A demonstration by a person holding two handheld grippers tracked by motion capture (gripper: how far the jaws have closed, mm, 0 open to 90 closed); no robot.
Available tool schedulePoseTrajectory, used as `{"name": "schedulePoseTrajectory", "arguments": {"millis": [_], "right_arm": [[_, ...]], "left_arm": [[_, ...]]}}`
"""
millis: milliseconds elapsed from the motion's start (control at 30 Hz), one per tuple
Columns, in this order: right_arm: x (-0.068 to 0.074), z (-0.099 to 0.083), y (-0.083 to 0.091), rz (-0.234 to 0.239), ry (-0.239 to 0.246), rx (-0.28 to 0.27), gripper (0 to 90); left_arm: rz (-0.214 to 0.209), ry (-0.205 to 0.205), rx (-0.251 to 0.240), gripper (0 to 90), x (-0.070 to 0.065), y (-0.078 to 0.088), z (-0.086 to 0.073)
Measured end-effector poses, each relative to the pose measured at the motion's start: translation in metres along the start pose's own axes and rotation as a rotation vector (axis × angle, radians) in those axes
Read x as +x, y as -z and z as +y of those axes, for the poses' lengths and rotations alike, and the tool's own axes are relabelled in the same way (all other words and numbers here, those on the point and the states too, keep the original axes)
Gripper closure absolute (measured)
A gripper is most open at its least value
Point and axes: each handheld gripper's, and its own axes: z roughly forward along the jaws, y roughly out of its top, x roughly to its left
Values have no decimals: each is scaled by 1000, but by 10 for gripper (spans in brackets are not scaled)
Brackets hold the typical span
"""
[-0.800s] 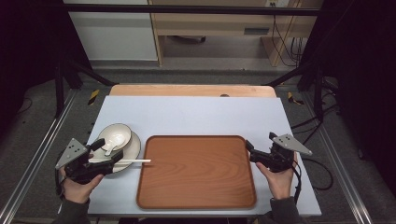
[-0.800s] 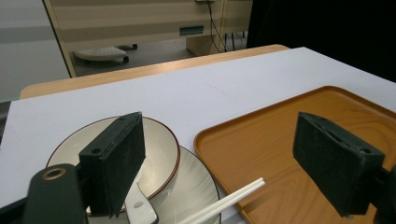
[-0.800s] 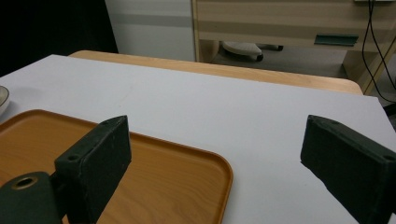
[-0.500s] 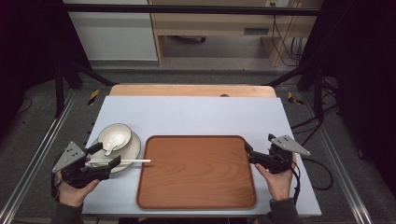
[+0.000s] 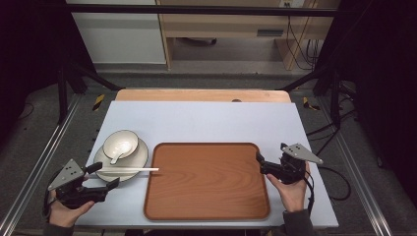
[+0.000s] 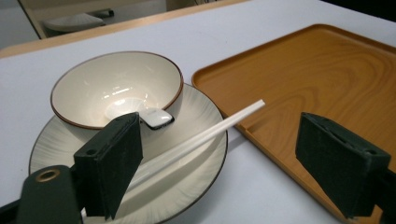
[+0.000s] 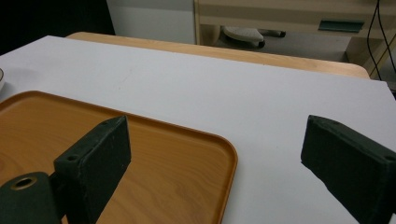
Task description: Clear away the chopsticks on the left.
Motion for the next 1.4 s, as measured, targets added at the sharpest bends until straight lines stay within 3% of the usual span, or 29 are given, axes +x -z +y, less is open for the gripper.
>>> {"name": "schedulePoseTrajectory", "arguments": {"millis": [200,533,967,1400], "right_arm": [[0,-1,-1,-2,5,4,84],[2,-1,-3,9,8,6,86],[4,-2,-6,14,10,20,86],[5,-2,-8,18,15,26,86]], "left_arm": [[-10,-32,62,162,5,-1,-5],[34,-58,160,227,10,-20,-12],[60,-53,175,347,24,-35,-18],[62,-63,192,466,26,-45,-20]]}}
